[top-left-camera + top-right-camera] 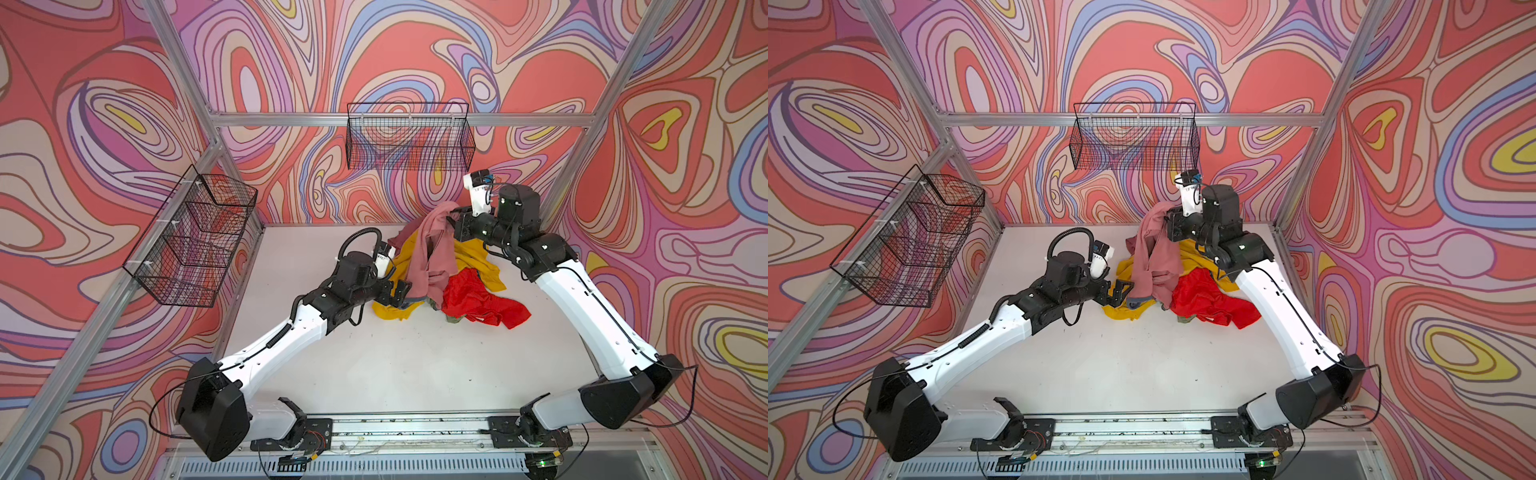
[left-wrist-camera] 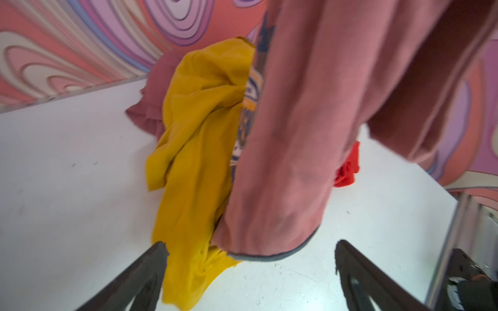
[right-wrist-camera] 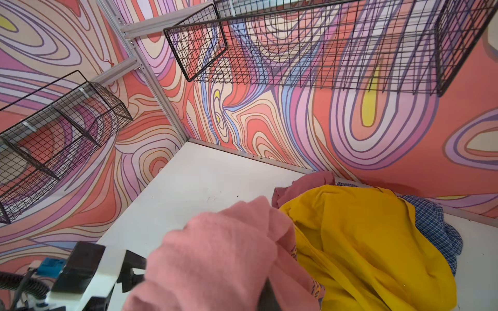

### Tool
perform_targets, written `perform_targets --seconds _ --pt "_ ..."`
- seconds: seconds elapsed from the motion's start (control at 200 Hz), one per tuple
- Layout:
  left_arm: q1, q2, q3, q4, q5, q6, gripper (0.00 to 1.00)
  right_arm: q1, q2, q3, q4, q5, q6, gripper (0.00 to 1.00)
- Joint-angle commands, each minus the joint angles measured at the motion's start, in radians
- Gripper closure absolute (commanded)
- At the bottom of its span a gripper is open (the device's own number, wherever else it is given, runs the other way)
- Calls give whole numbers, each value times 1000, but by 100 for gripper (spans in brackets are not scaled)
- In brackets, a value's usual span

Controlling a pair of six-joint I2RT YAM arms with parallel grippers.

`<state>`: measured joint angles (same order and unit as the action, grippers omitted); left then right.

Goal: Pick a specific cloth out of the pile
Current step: 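Move the left gripper to the hanging pink shirt and grasp it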

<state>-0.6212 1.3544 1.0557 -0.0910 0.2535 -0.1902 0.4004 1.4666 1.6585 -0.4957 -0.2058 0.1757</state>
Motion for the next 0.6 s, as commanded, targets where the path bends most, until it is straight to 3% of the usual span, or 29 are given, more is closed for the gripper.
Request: perform_targets --seconds 0.0,0.15,0.316,0.396,0.486,0.571,0.596 --pt "-5 62 45 118 221 39 0 4 2 12 57 15 42 100" --pt "-11 118 20 250 292 15 2 4 -17 -39 89 33 67 100" --pt "-15 279 183 153 247 16 14 4 4 -34 107 8 77 100" --pt "-20 341 263 107 205 8 35 4 19 -28 88 9 54 100" --pt "-23 371 325 62 149 -6 72 -6 20 -29 66 60 15 100" --pt "-25 354 338 65 110 -50 100 -52 13 -31 47 52 -2 100" --pt "-25 347 342 66 103 -68 100 -67 11 -34 43 47 -7 100"
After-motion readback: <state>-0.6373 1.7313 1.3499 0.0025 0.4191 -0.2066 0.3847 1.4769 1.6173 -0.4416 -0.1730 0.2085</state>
